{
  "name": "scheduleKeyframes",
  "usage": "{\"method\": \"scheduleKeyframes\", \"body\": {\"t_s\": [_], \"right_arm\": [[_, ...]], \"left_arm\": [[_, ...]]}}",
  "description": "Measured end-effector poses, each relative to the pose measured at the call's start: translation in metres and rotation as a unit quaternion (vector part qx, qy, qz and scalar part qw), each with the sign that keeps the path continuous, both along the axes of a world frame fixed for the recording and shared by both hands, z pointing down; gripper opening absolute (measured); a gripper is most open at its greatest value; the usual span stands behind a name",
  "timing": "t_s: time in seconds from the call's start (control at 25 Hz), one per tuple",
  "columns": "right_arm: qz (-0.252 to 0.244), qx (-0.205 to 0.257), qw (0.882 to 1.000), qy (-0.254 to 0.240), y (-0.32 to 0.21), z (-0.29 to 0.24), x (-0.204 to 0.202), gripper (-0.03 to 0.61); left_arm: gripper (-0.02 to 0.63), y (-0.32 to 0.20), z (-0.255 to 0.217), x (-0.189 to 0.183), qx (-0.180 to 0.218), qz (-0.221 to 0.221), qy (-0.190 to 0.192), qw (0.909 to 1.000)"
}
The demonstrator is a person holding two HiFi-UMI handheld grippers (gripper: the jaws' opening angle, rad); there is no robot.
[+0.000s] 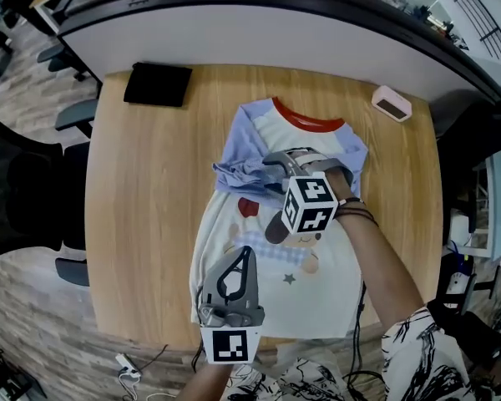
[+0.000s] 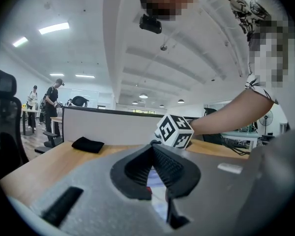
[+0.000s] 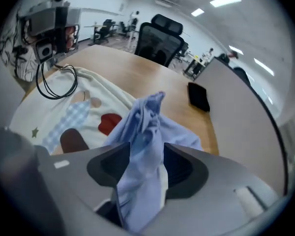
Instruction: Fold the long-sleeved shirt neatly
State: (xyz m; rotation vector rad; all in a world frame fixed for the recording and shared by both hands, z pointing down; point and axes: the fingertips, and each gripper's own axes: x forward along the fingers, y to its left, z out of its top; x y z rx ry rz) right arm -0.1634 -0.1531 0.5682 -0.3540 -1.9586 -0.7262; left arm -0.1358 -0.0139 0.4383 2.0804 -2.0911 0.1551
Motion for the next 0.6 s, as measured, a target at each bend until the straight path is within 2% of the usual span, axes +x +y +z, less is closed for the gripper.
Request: {"method": "scheduleKeyframes", "body": {"t_s": [0.08, 0.16, 0.32, 0.48, 0.6], "right_arm": [[0.042, -0.033, 0.998, 0.03, -0.016, 0.016, 0.032, 0.245], [0.069, -0.032, 0.996, 0.046, -0.03, 0.033, 0.057, 0.236], [0.127, -0.031, 0.991, 0.032, -0.051, 0.041, 0.081, 0.026], [0.141, -0.03, 0.988, 0.046, -0.067, 0.026, 0.11, 0.025], [0.13, -0.03, 0.989, 0.061, -0.067, 0.027, 0.126, 0.028]], "left_arm": [[0.005, -0.001, 0.0, 0.005, 0.002, -0.001, 0.005, 1.0], [0.005, -0.003, 0.0, 0.011, 0.001, 0.004, 0.003, 1.0], [0.005, -0.012, 0.002, 0.029, -0.01, 0.026, -0.014, 0.9995], [0.005, -0.02, 0.001, 0.04, -0.006, 0.024, -0.004, 0.9997], [0.005, -0.024, 0.002, 0.042, -0.007, 0.021, -0.003, 0.9997]]}}
